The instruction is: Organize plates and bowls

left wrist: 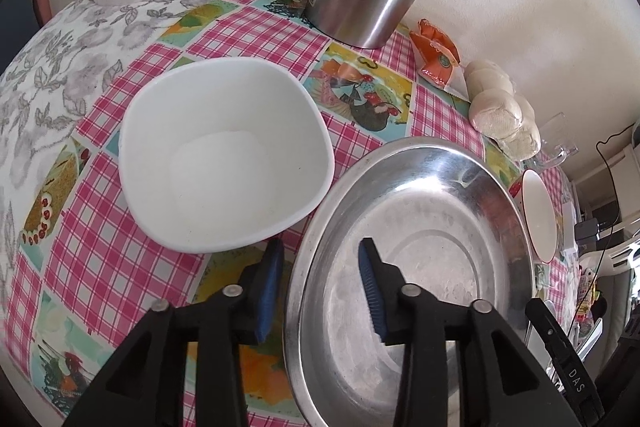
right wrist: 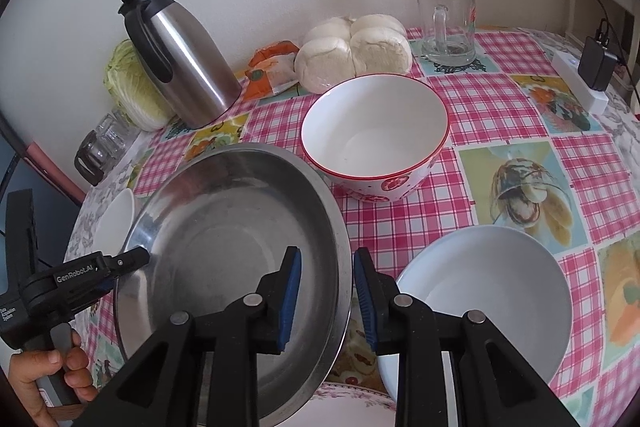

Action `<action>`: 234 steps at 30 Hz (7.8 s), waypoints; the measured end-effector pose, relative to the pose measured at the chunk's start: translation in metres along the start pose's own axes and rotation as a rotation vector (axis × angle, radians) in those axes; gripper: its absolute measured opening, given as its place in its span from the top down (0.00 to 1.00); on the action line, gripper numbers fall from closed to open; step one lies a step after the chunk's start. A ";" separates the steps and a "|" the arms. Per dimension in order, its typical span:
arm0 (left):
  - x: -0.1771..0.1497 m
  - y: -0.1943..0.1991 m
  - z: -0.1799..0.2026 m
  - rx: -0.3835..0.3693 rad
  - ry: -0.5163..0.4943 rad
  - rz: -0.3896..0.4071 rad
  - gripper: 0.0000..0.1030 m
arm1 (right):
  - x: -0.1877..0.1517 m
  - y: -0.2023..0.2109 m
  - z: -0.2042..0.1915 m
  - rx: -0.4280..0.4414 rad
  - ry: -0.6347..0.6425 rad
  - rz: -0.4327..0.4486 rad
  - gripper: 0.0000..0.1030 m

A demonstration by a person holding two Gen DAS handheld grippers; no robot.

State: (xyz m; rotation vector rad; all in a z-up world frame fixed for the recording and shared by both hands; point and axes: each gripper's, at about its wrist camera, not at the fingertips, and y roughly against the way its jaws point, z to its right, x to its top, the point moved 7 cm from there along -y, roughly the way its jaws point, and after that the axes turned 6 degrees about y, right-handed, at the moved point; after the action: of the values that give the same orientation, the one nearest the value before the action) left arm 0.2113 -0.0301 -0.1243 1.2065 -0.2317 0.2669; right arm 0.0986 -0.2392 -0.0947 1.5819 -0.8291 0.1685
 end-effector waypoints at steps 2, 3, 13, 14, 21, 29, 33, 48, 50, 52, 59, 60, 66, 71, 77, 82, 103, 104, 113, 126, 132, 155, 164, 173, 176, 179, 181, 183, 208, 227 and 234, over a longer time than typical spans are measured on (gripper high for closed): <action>0.000 0.003 0.000 0.007 -0.005 0.000 0.58 | 0.000 0.001 -0.001 -0.007 0.007 0.000 0.70; 0.000 0.005 0.000 0.011 -0.007 0.001 0.57 | 0.000 0.002 -0.001 -0.011 0.010 0.001 0.70; -0.004 0.016 0.008 0.045 -0.071 0.006 0.36 | 0.004 0.012 -0.004 -0.036 0.020 0.024 0.33; -0.005 0.017 0.009 0.050 -0.083 0.006 0.33 | 0.004 0.013 -0.005 -0.037 0.023 0.025 0.31; -0.016 0.019 0.022 0.061 -0.140 -0.002 0.28 | 0.003 0.017 -0.014 -0.039 0.062 0.034 0.10; -0.022 0.026 0.032 0.091 -0.194 0.028 0.17 | 0.002 0.023 -0.020 -0.054 0.108 0.050 0.00; -0.023 0.031 0.034 0.105 -0.206 0.052 0.16 | 0.001 0.026 -0.021 -0.061 0.124 0.050 0.00; -0.033 0.055 0.038 0.111 -0.216 0.142 0.03 | -0.012 0.045 -0.019 -0.086 0.158 0.064 0.00; -0.036 0.058 0.040 0.108 -0.220 0.149 0.03 | -0.014 0.048 -0.018 -0.089 0.156 0.063 0.00; -0.041 0.060 0.041 0.102 -0.226 0.152 0.03 | -0.016 0.052 -0.017 -0.094 0.156 0.067 0.00; -0.059 0.068 0.044 0.081 -0.240 0.156 0.03 | -0.022 0.068 -0.013 -0.094 0.153 0.095 0.00; -0.061 0.069 0.044 0.079 -0.240 0.155 0.03 | -0.023 0.070 -0.011 -0.096 0.149 0.097 0.00; -0.076 0.074 0.043 0.056 -0.235 0.151 0.03 | -0.032 0.079 -0.006 -0.097 0.134 0.100 0.00; -0.089 0.073 0.042 0.009 -0.230 0.111 0.03 | -0.042 0.083 0.002 -0.097 0.106 0.082 0.00; -0.106 0.068 0.041 -0.030 -0.218 0.038 0.03 | -0.054 0.082 0.017 -0.125 0.059 0.030 0.00; -0.120 0.064 0.041 -0.030 -0.226 -0.007 0.03 | -0.066 0.080 0.026 -0.140 0.032 -0.013 0.00; -0.170 0.010 0.040 -0.019 -0.187 -0.277 0.03 | -0.130 0.046 0.072 -0.149 -0.165 -0.254 0.00; -0.171 0.008 0.041 -0.016 -0.188 -0.283 0.03 | -0.131 0.044 0.071 -0.147 -0.162 -0.259 0.00; -0.173 0.000 0.060 -0.018 -0.224 -0.286 0.19 | -0.131 0.040 0.067 -0.136 -0.151 -0.258 0.22; -0.186 -0.003 0.083 -0.088 -0.255 -0.318 0.66 | -0.126 0.038 0.059 -0.042 -0.172 -0.256 0.75; -0.189 0.004 0.078 -0.095 -0.249 -0.312 0.72 | -0.131 0.040 0.066 -0.007 -0.188 -0.252 0.77; -0.193 0.027 0.053 -0.120 -0.245 -0.338 0.79 | -0.136 0.093 0.063 0.002 -0.155 -0.167 0.88; -0.195 0.035 0.064 -0.138 -0.280 -0.336 0.79 | -0.142 0.115 0.070 -0.001 -0.163 -0.125 0.88; -0.199 0.040 0.078 -0.153 -0.328 -0.319 0.79 | -0.141 0.130 0.076 -0.009 -0.187 -0.084 0.88; -0.198 0.045 0.078 -0.161 -0.334 -0.312 0.79 | -0.141 0.134 0.078 -0.008 -0.189 -0.069 0.88; -0.195 0.053 0.078 -0.168 -0.347 -0.287 0.79 | -0.139 0.138 0.078 -0.006 -0.188 -0.053 0.88; -0.192 0.057 0.080 -0.179 -0.345 -0.272 0.79 | -0.137 0.141 0.077 -0.003 -0.185 -0.042 0.88; -0.189 0.059 0.081 -0.188 -0.342 -0.258 0.79 | -0.136 0.143 0.076 0.002 -0.184 -0.030 0.88; -0.109 0.069 0.092 -0.337 -0.226 -0.182 0.79 | -0.070 0.141 0.049 0.058 -0.150 0.041 0.88; -0.019 0.082 0.085 -0.388 -0.175 -0.046 0.79 | 0.003 0.105 0.010 0.133 -0.119 0.070 0.88; 0.007 0.081 0.075 -0.403 -0.134 -0.017 0.79 | 0.023 0.089 -0.005 0.174 -0.110 0.077 0.88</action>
State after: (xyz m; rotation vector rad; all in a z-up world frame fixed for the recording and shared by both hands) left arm 0.1887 -0.0731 -0.0246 0.8270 -0.3728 0.1164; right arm 0.0645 -0.2400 -0.0089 1.7358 -0.9836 0.2150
